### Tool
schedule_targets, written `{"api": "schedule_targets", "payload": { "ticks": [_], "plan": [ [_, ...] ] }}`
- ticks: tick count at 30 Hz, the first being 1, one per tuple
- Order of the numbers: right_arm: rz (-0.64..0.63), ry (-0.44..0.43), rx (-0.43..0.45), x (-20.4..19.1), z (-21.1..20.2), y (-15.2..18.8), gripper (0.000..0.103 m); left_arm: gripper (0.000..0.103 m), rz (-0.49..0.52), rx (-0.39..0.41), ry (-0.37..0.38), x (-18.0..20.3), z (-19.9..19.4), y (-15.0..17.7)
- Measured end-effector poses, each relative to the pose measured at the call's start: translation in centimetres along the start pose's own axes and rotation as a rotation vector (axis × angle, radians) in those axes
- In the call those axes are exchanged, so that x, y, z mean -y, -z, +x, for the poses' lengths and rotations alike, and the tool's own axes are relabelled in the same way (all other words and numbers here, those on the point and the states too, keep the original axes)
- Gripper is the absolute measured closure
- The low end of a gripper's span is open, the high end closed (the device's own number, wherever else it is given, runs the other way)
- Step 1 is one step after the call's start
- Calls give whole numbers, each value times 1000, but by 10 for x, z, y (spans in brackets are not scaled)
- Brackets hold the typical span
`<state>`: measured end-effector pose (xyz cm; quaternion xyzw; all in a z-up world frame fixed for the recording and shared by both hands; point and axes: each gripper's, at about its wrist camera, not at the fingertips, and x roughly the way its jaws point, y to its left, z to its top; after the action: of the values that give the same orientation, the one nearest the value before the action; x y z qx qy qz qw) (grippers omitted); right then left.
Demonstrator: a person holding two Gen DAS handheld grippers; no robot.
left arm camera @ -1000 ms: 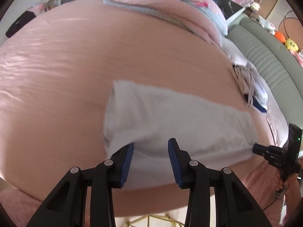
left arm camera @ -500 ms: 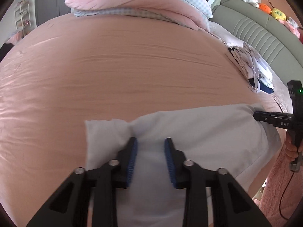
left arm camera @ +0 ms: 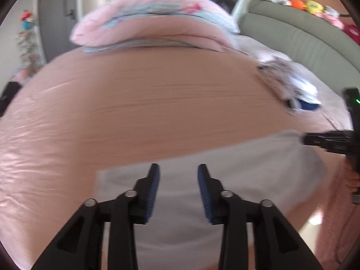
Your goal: Fold clothes
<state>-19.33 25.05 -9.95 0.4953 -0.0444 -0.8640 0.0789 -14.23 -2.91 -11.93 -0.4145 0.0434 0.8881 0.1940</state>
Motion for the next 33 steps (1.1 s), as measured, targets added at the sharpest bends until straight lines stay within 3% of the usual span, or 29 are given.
{"api": "schedule_targets", "payload": {
  "ticks": [2, 4, 7, 12, 17, 19, 22, 26, 29, 33],
  "plan": [
    [-57, -45, 3, -27, -3, 7, 79, 64, 59, -21, 29, 28, 13, 7],
    [-137, -70, -11, -54, 2, 18, 77, 64, 119, -64, 4, 43, 26, 19],
    [-217, -23, -26, -75, 12, 38, 77, 63, 138, -86, -6, 44, 30, 30],
    [-154, -71, -12, -68, 17, 45, 76, 56, 107, -105, 6, 20, 24, 34],
    [-139, -88, -41, -56, 21, 50, 77, 55, 135, -154, -56, 4, 13, 32],
    [-143, -43, -56, -53, 26, 48, 77, 55, 91, -189, -108, -11, 6, 29],
    [-97, -30, -40, -41, 18, 47, 77, 55, -12, -177, -122, -27, -10, 25],
    [-70, -33, 23, -54, 8, 35, 76, 55, 24, -119, -31, 4, -11, 22],
    [-111, -107, 42, -86, 8, 31, 76, 55, 88, -128, 12, 38, 10, 25],
    [-215, -72, -18, -123, 33, 38, 76, 55, 163, -170, -27, 56, 30, 35]
  ]
}}
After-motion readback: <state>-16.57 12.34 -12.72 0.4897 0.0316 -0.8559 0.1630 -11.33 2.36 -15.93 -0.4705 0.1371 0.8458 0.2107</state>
